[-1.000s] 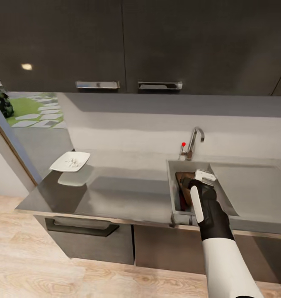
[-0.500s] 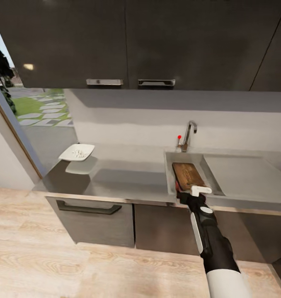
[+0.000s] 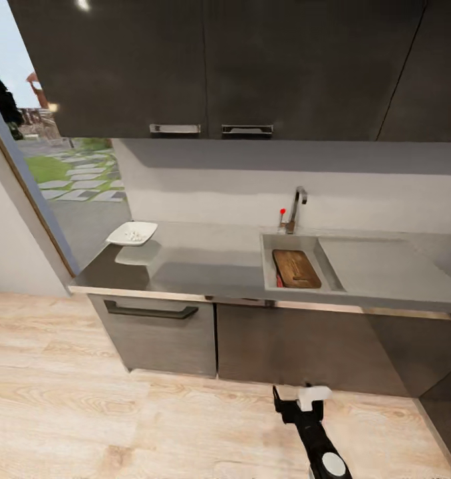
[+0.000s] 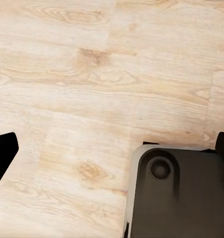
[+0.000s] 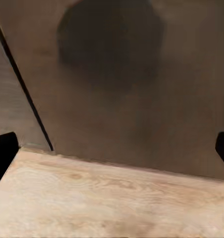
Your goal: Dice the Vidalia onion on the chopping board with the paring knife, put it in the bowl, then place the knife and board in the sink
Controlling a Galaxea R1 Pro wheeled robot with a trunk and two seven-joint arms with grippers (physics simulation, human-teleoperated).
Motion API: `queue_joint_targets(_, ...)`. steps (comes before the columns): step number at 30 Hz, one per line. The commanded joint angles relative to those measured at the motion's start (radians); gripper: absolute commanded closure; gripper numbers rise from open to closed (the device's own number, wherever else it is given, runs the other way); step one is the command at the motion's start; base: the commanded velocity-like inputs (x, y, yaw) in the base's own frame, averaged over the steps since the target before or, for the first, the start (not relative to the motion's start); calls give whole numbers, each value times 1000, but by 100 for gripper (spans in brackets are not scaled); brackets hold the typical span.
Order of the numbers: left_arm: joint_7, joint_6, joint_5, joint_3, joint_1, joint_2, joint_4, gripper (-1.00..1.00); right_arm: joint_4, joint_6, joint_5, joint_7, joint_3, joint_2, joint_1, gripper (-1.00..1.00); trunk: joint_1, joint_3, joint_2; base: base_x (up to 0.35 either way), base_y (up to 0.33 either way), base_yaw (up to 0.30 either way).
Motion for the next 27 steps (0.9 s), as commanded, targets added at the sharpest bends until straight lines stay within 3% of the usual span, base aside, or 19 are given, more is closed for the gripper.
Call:
queue_joint_targets(1,8,-1,5,-9,0,1,-2,-100,125,-82,9,8,-7,2,5,-100,0,-2,-2,-77,0,0)
queue_joint_targets(2,8,-2,5,-9,0,1,-2,-100,182,-119,10,7,-8,2,7,-100,0,-2,-2,-62,0,0)
queue_joint_targets(3,8,-2,5,-9,0,1,-2,-100,357,-218,11,4,-8,2,10,-100,0,-2,-2,-32,0,0)
queue_joint_targets(5,8,-2,5,-9,0,1,-3,-100,508,-296,11,-4,-9,2,12,-100,0,-2,-2,-21,0,0)
queue_joint_targets(7,8,-2,5,-9,0,1,-3,-100,627,-348,10,-12,-10,-26,12,-100,0,-2,-2,-9,0,0)
queue_joint_targets(8,8,-2,5,-9,0,1,-4,-100,716,-374,8,-18,-11,-59,13,-100,0,-2,-2,-4,0,0)
queue_joint_targets(9,8,-2,5,-9,0,1,-4,-100,741,-379,7,-19,-11,-70,13,-100,0,-2,-2,-3,0,0)
queue_joint_targets(10,8,-2,5,-9,0,1,-5,-100,815,-390,4,-21,-12,-105,13,-100,0,-2,-2,-2,0,0)
queue_joint_targets(12,8,-2,5,-9,0,1,-6,-100,904,-395,-5,-22,-14,-148,13,-100,0,-2,-2,-1,0,0)
queue_joint_targets(13,8,-2,5,-9,0,1,-6,-100,940,-388,-18,-22,-14,-173,13,-100,0,-2,-2,0,0,0)
queue_joint_targets(15,8,-2,5,-9,0,1,-6,-100,965,-343,-34,-22,-14,-192,13,-100,0,-2,-2,0,0,0)
queue_joint_targets(18,8,-2,5,-9,0,3,-6,-100,973,-255,-48,-22,-15,-194,13,-100,0,-2,-2,0,0,0)
queue_joint_targets(21,8,-1,5,-9,0,3,-4,-100,974,-245,-69,-24,-16,-196,13,-100,0,-2,-2,0,0,0)
queue_joint_targets(22,11,-1,5,-9,0,3,-6,-100,974,-190,-143,-25,-16,-202,13,-100,0,-2,-2,0,0,0)
queue_joint_targets(24,14,0,5,-9,0,4,-5,-100,974,-39,-164,-24,-15,-215,13,-100,0,-2,-2,0,0,0)
queue_joint_targets(27,14,1,6,-9,0,4,-1,-100,974,52,-169,-24,-15,-227,13,-100,0,-2,-2,0,0,0)
